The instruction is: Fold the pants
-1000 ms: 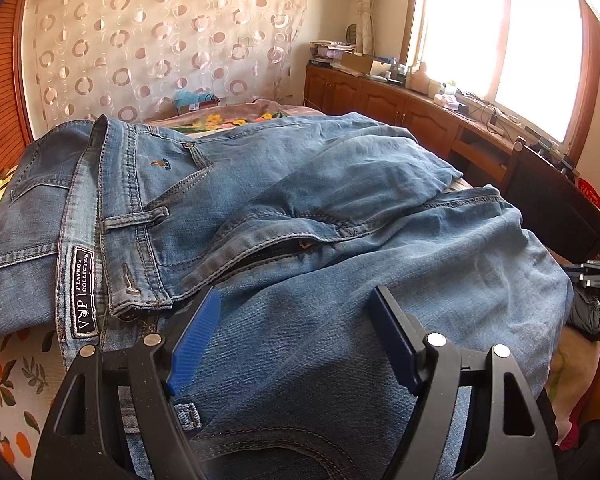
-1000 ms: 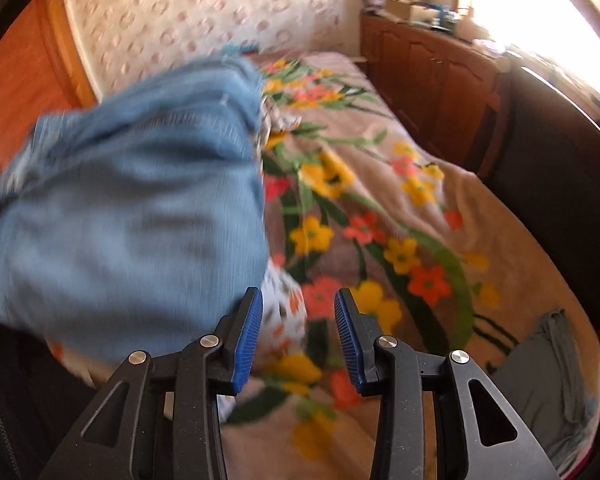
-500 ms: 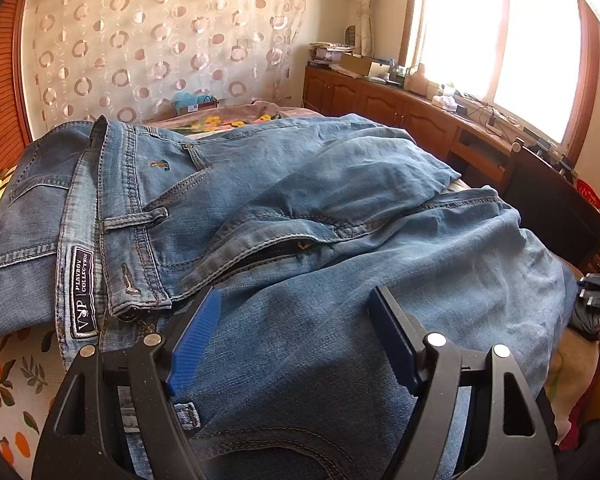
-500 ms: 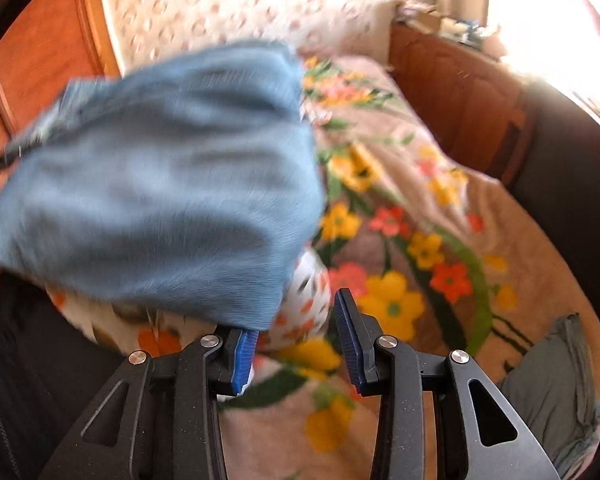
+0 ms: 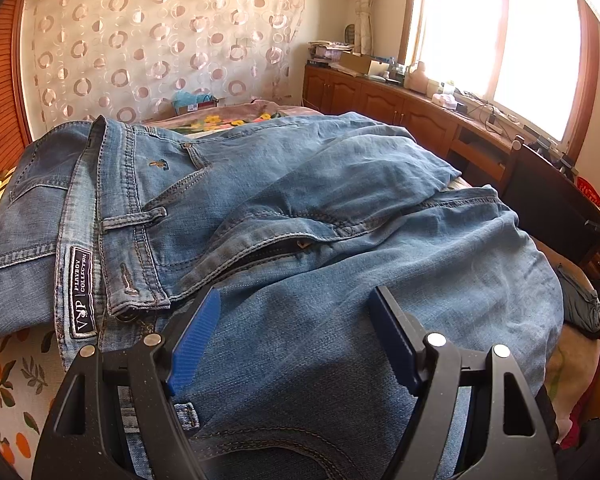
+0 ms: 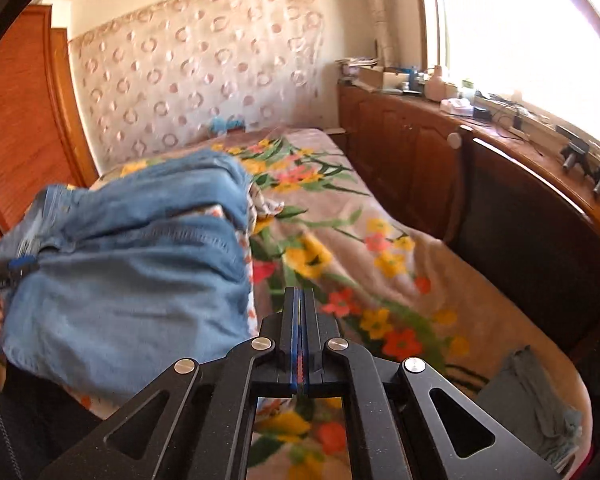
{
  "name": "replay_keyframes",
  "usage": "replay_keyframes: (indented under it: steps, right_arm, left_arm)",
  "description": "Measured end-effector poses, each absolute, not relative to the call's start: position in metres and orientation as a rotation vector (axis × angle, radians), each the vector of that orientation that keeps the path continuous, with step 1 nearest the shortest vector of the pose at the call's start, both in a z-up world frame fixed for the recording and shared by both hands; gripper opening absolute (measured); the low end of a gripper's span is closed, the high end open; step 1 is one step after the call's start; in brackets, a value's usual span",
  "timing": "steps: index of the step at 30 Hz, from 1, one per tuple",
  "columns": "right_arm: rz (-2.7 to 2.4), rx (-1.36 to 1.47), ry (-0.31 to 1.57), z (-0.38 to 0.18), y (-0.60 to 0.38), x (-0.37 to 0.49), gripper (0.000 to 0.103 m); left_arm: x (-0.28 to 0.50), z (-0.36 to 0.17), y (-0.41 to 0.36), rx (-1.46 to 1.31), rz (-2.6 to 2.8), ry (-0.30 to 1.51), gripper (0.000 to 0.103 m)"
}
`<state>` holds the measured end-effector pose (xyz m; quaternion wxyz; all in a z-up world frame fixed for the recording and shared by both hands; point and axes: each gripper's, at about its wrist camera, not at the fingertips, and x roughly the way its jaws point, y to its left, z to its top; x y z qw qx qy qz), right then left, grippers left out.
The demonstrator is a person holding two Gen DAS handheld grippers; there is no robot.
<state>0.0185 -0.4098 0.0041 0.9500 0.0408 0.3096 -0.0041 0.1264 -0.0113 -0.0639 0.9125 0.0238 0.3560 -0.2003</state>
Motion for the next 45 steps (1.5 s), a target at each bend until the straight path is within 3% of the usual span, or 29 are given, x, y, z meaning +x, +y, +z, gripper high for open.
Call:
replay_keyframes:
  steps: [8, 21, 25, 34, 42, 45]
  right_arm:
    - [0.081, 0.025, 0.746, -0.014, -0.402, 0.036, 0.01]
    - [0.142, 0.037, 0.615, -0.014, -0.377, 0.106, 0.042]
    - [0.165, -0.003, 0.624, -0.019, -0.369, 0.152, 0.044]
    - [0.245, -0.089, 0.746, -0.039, -0.34, 0.265, 0.044]
    - [0.259, -0.139, 0.781, -0.037, -0.326, 0.297, 0.044]
    - [0.225, -0.142, 0.745, -0.033, -0.326, 0.298, 0.003]
  left_arm:
    - [0.126, -0.064, -0.012, 0.048, -0.413, 0.733, 0.077]
    - [0.127, -0.064, -0.009, 0.04, -0.414, 0.748, 0.077]
    - [0.127, -0.062, -0.006, 0.033, -0.409, 0.755, 0.077]
    - [0.145, -0.042, 0.01, 0.051, -0.338, 0.753, 0.077]
    - [0.181, -0.054, 0.026, 0.04, -0.282, 0.759, 0.077]
    - [0.191, -0.064, 0.034, -0.011, -0.29, 0.812, 0.077]
